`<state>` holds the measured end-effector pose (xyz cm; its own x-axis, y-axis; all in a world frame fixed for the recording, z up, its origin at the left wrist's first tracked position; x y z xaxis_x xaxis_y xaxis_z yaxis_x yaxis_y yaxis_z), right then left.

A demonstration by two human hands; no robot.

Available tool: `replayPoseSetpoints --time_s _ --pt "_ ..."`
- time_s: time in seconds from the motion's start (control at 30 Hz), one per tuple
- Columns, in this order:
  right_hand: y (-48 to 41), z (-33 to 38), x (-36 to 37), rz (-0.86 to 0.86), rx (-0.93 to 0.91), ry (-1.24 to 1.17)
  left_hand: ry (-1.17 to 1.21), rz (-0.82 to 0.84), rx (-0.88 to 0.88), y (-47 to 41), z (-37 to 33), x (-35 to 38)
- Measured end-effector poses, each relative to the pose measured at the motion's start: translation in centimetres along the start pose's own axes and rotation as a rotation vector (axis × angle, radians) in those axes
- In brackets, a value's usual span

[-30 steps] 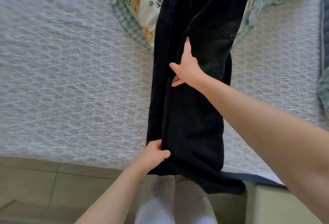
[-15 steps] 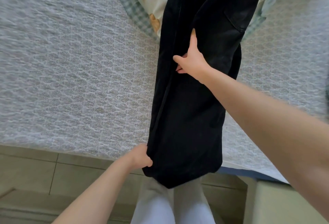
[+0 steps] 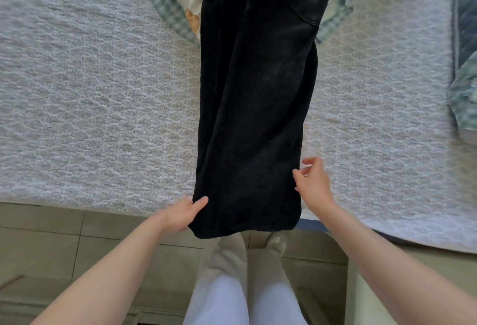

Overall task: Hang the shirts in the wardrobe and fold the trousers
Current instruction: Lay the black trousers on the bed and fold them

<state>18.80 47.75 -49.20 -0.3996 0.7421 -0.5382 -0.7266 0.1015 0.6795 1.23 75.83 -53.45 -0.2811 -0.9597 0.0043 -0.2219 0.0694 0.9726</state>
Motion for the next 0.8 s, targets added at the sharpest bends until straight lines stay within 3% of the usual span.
replayPoseSetpoints --time_s 0.27,0.43,0.53,0.63,0.8 --pt "2.3 -4.7 2.3 0.376 0.072 0.252 0.288 0.016 0.015 1.3 0.3 2.1" --pt "3.2 -5.7 0.8 0.628 0.108 0.087 0.292 -0.007 0.049 1.8 0.4 2.2" --pt "2.1 -6.4 -0.7 0.525 0.036 0.193 0.135 -0.194 0.083 1.1 0.4 0.5" --pt "0.8 -6.8 -1.7 0.374 -0.056 0.463 -0.096 -0.338 0.081 0.5 -0.2 -0.9" --pt "-0.3 -4.9 -1.3 0.317 0.016 0.276 -0.301 -0.098 -0.022 -0.2 -1.4 -0.5"
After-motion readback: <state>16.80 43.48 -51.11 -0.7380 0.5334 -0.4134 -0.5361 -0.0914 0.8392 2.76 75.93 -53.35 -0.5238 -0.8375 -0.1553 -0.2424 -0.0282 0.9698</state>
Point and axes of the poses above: each hand's wrist, its own y-axis away from the middle knuckle, its own x-axis out of the palm, z = x × y, the point moved 8 cm from there along -y, towards the middle knuckle, and after that the axes turned 2 degrees about y, right-handed, at the moved point
